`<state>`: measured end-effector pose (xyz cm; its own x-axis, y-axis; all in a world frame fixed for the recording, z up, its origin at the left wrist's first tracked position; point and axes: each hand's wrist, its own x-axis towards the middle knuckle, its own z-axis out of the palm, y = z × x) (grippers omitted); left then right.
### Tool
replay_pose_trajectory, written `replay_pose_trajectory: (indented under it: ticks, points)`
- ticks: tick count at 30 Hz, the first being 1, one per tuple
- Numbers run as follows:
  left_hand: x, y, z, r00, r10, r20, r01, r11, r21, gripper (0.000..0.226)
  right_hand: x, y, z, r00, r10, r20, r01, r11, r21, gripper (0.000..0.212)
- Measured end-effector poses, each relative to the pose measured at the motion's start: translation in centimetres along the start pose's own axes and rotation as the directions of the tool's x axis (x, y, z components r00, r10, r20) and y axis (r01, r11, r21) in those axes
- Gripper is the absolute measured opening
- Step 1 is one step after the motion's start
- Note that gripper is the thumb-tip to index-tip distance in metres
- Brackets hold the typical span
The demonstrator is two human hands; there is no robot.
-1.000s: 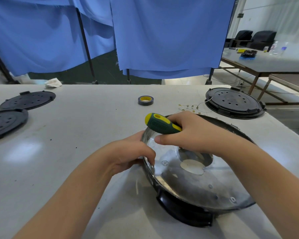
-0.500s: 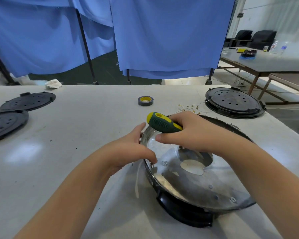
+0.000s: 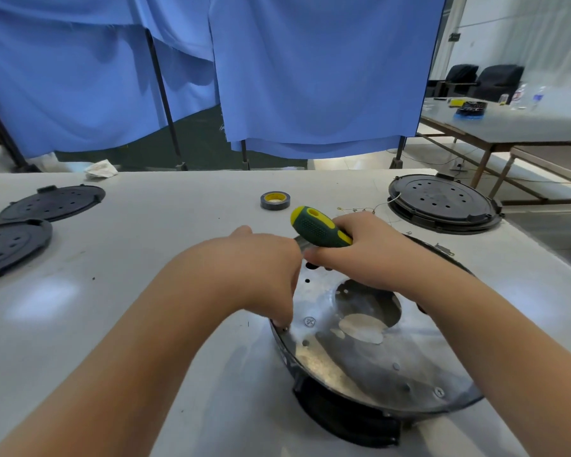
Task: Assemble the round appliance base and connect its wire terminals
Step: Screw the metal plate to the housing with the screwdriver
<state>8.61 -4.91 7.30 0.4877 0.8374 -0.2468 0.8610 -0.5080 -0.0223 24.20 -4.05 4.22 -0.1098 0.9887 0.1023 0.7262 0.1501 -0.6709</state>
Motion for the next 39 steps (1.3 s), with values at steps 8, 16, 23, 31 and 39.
replay_pose_trajectory:
  ticks: [8,16,23,31,39]
  points:
    - [0.5,0.3,0.0,0.998,-0.023,0.058,0.021,0.999,0.037,0.027,0.4,0.4,0.1,1.0,0.011,0.009,-0.01,0.999,-0.045,0.034]
    - [0.4,-0.2,0.1,0.999,-0.001,0.034,0.002,0.999,-0.039,0.017,0.4,0.5,0.2,1.0,0.007,0.025,-0.005,0.996,-0.084,0.032]
    - [0.6,0.1,0.2,1.0,-0.005,0.014,0.005,1.0,-0.007,0.023,0.4,0.5,0.2,0.998,0.004,0.059,0.0,0.998,-0.067,0.031]
    - [0.8,0.0,0.0,0.999,-0.025,0.045,0.027,0.999,-0.038,0.017,0.4,0.5,0.2,0.999,0.02,0.041,-0.017,0.997,-0.072,0.031]
    - [0.9,-0.5,0.3,0.999,-0.013,0.034,0.016,0.995,-0.1,0.022,0.2,0.3,0.5,0.988,0.063,0.144,-0.052,0.995,-0.079,0.032]
